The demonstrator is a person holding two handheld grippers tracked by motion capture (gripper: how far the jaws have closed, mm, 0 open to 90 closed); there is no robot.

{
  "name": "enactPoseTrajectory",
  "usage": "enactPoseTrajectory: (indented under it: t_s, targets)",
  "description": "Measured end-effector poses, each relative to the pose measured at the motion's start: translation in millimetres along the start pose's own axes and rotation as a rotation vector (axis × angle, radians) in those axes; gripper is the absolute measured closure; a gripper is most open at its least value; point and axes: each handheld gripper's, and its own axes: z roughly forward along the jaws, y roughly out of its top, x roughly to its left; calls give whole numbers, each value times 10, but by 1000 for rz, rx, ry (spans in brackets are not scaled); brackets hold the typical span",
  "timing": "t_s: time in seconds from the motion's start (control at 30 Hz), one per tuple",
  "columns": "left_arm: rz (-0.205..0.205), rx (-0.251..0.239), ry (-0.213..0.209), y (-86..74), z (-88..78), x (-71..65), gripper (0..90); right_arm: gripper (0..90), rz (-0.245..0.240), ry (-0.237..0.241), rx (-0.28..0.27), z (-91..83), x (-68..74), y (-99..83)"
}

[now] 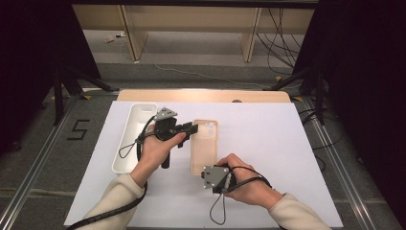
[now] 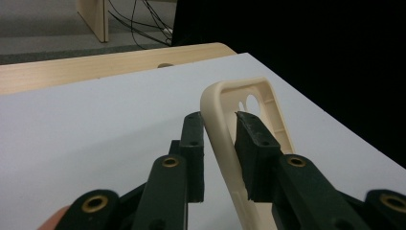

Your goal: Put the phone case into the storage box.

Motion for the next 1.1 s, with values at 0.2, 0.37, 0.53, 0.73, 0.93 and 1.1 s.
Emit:
enactPoseTrajectory:
  t_s: [0.2,0.37,0.53,0.73,0.93,1.1]
  targets:
    - [-6,-5,-9,9,-14,-26,750,883,-1,-1,2,6,1,-2]
    - [-16,-8,-18,9,-17,-29,758,883,-1,-1,4,16,2,-7]
    - [-25,-12,-29,11,-22,-41,769,883,6,1,13,28,0,-17]
    - [-41,-25,-53,19,-32,-63,786,883,8,-5,18,45,-8,-27]
    - [-75,-57,-100,38,-56,-108,813,880,15,-11,15,52,-17,-30]
    - [-49,-74,-99,60,-85,-149,819,821,53,-21,17,50,-29,-42]
